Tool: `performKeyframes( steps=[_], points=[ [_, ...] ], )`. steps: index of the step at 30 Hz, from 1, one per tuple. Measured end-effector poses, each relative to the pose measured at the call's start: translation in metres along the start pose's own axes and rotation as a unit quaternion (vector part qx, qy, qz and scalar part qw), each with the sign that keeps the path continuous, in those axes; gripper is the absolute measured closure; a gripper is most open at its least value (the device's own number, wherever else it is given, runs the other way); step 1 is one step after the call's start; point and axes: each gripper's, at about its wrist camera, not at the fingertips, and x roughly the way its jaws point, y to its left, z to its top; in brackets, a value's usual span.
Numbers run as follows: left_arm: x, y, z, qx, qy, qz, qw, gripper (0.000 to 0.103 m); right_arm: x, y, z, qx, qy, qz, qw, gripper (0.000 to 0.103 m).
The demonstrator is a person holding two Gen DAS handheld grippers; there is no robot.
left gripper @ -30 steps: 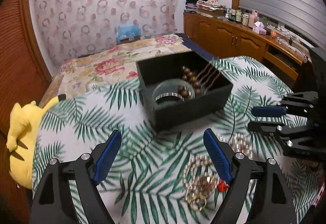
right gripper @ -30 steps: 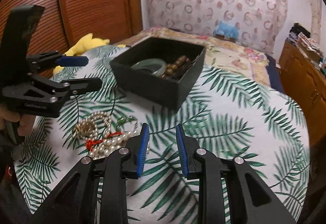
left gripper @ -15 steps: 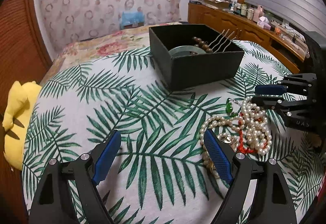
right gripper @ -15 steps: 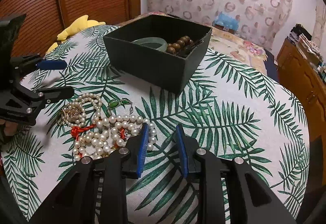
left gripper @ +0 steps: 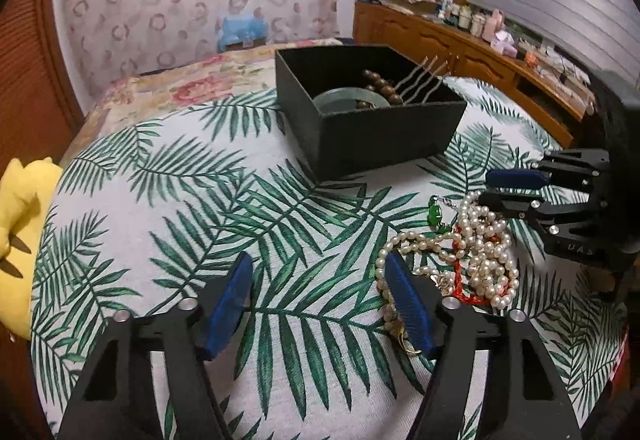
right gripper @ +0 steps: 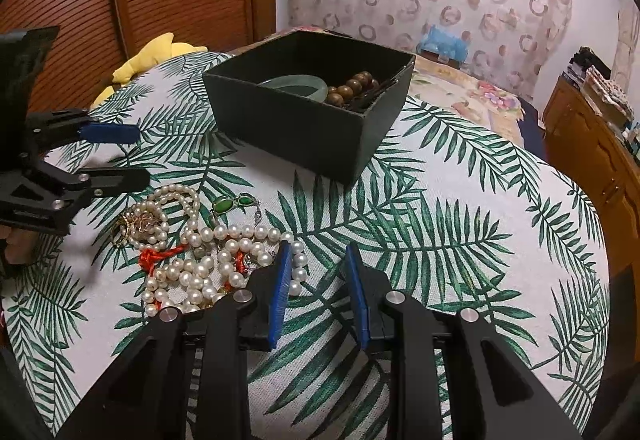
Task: Organize jewelry
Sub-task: 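Move the left tool to the pearl necklace pile, then grasp the pearl necklace with the left tool and lift it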
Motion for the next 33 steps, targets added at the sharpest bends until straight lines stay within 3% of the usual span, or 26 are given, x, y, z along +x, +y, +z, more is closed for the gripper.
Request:
performKeyframes(
  steps=[7, 13, 22, 33],
  points=[
    [0.008, -0.009, 0.002, 0.03, 0.02, 0.004, 0.9994, 0.041, -0.001, 0.0, 0.0, -0.001, 0.0, -0.001, 1.0, 0.073],
    [0.012, -0.01, 0.005, 0.036, 0.026, 0.005, 0.999, 0.047, -0.001, 0.0, 0.0, 0.0, 0.0, 0.0, 1.0, 0.073],
    [0.016, -0.014, 0.011, 0.044, 0.029, 0.001, 0.9986, 0.049, 0.0, 0.0, 0.0, 0.0, 0.0, 0.0, 1.0, 0.073],
    [0.017, -0.028, 0.013, 0.056, 0.022, -0.016, 0.9981, 0.082, 0.0, 0.0, 0.0, 0.0, 0.0, 0.0, 1.0, 0.073]
  ],
)
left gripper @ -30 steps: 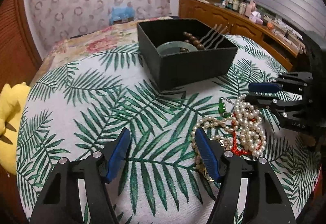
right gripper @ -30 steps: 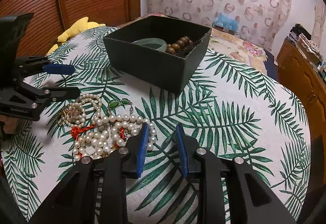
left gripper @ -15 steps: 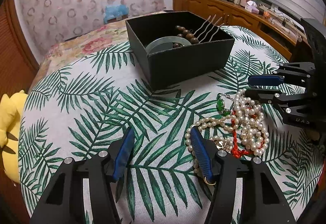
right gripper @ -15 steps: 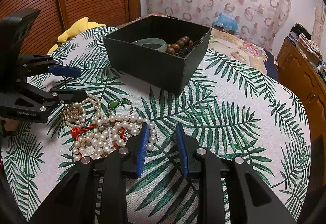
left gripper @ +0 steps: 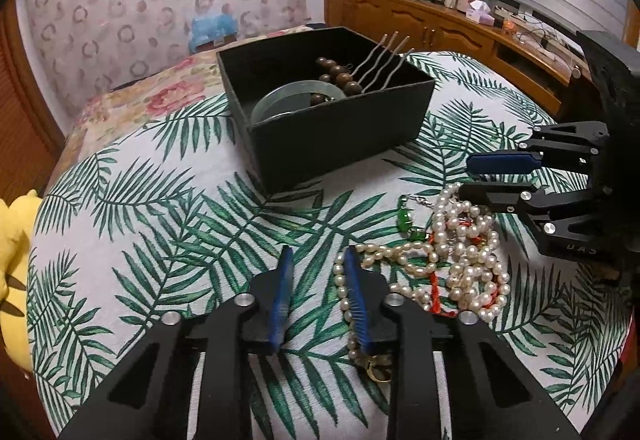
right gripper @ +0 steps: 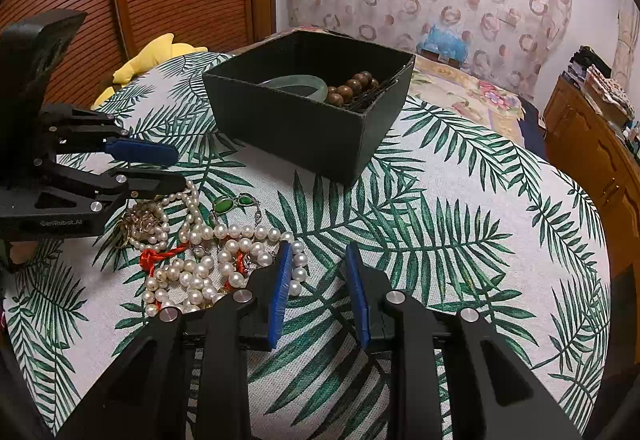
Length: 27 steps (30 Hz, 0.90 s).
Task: Organize jewelry
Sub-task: 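Grasp the pearl necklace with the left tool and lift it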
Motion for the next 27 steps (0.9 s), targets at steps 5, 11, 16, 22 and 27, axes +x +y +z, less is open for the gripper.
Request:
performKeyframes(
  steps=[5, 11, 16, 22, 27],
  points=[
    [-0.001, -0.002, -0.001, 0.0, -0.004, -0.011, 0.9999, 0.098, 0.0, 0.0, 0.0, 0.0, 0.0, 0.0, 1.0, 0.073],
    [-0.003, -0.002, -0.005, -0.012, -0.009, -0.023, 0.9996, 0.099, 0.0, 0.0, 0.0, 0.0, 0.0, 0.0, 1.0, 0.073],
    [-0.025, -0.006, -0.005, -0.019, -0.039, -0.03, 0.9986, 0.099, -0.001, 0.0, 0.0, 0.0, 0.0, 0.0, 1.0, 0.073],
    [-0.064, -0.011, 0.004, -0.024, -0.088, -0.037, 0.9951, 0.099, -0.001, 0.0, 0.0, 0.0, 0.0, 0.0, 1.0, 0.073],
    [-0.091, -0.014, 0.012, -0.023, -0.12, -0.041, 0.9916, 0.099, 0.0, 0.0, 0.0, 0.0, 0.0, 0.0, 1.0, 0.073]
  ],
)
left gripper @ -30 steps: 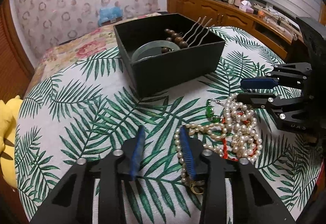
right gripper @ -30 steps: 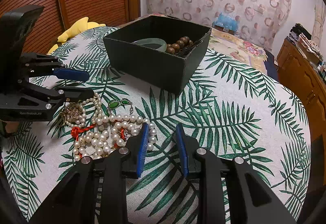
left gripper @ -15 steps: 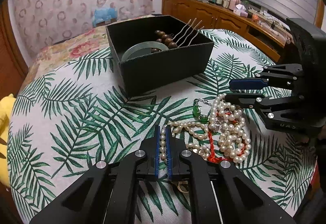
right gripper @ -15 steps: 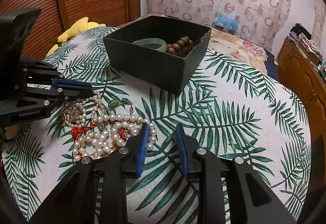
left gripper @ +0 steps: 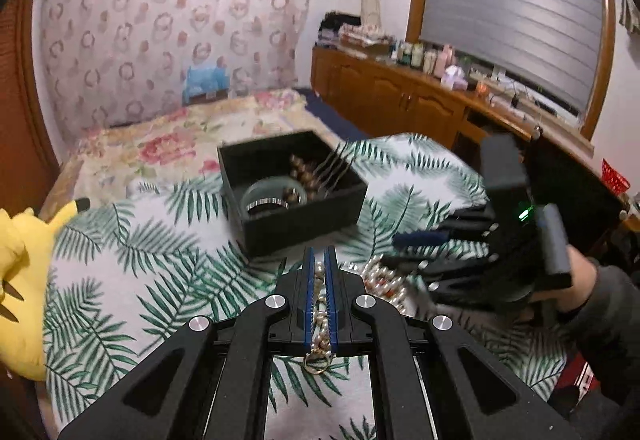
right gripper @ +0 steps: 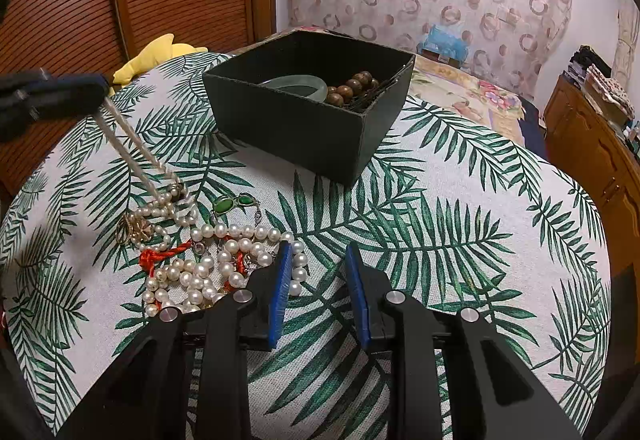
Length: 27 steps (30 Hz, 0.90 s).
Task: Organize jewelry
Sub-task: 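Grasp the pearl necklace with the left tool and lift it, then grasp the hanging pearl strand with the right tool while the left tool holds the necklace up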
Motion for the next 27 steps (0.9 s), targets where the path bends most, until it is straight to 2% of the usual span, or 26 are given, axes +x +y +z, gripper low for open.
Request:
performKeyframes(
  steps=[10, 14, 18, 27],
  points=[
    [-0.037, -0.008, 0.027, 0.008, -0.052, 0.005, 0.9986, 0.099, 0.0, 0.0, 0.0, 0.0, 0.0, 0.0, 1.0, 0.073],
    [-0.049, -0.008, 0.039, 0.012, -0.068, 0.011, 0.9975, 0.099, -0.001, 0.004, 0.0, -0.006, 0.002, 0.008, 1.0, 0.094],
    [-0.06, -0.007, 0.05, 0.012, -0.082, 0.015, 0.9964, 0.099, -0.004, 0.01, 0.001, -0.015, 0.009, 0.015, 1.0, 0.095],
    [-0.079, -0.008, 0.071, 0.016, -0.109, 0.025, 0.9936, 0.099, -0.067, 0.019, 0.025, -0.023, -0.065, 0.024, 0.997, 0.095]
  ],
)
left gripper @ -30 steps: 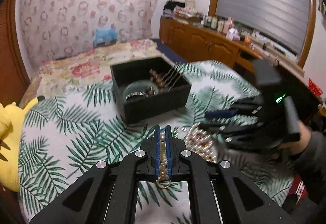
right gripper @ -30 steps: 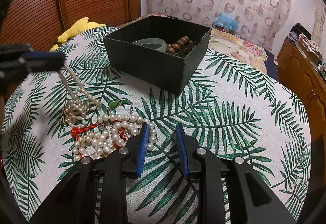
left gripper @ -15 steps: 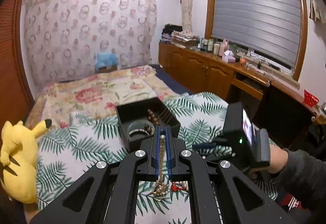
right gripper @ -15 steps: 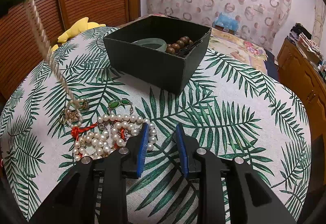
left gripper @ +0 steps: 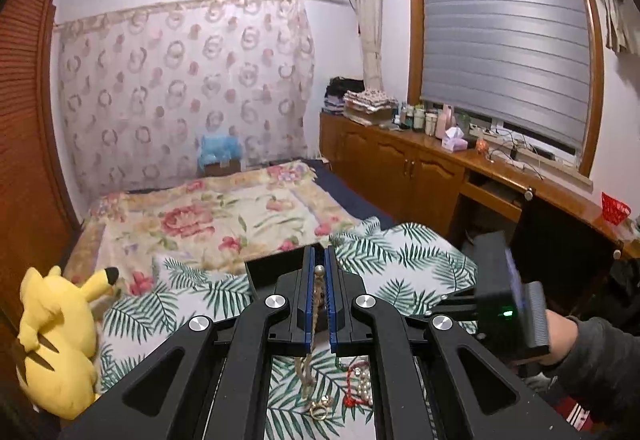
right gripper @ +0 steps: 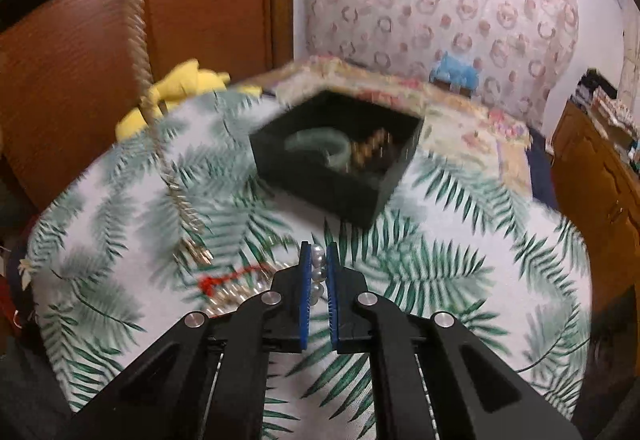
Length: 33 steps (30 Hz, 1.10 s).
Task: Organize jewelry
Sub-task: 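Grasp the hanging pearl strand with the right tool while the left tool holds the necklace up, then carry the pearl necklace over the black box with both tools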
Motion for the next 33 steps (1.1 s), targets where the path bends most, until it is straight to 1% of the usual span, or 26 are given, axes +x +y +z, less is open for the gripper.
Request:
performKeyframes(
  steps=[5, 10, 14, 23, 33],
  points=[
    [-0.003, 0.002, 0.012, -0.003, -0.01, 0.003, 0.9999, 0.099, -0.035, 0.005, 0.027, -0.012, -0.041, 0.002, 0.999, 0.095],
    [-0.004, 0.006, 0.02, -0.004, -0.017, 0.01, 0.9998, 0.099, -0.057, 0.005, 0.05, -0.02, -0.066, 0.001, 0.998, 0.095],
    [-0.001, 0.012, 0.024, -0.008, -0.016, 0.015, 0.9997, 0.099, -0.069, 0.006, 0.064, -0.024, -0.077, -0.002, 0.997, 0.095],
    [0.008, 0.019, 0.032, -0.006, -0.012, 0.027, 0.9995, 0.099, -0.083, 0.001, 0.101, -0.037, -0.096, -0.022, 0.994, 0.095],
    [0.027, 0.026, 0.051, -0.01, -0.015, 0.035, 0.9992, 0.099, -0.087, -0.033, 0.137, -0.012, -0.12, -0.04, 0.992, 0.095]
  ],
)
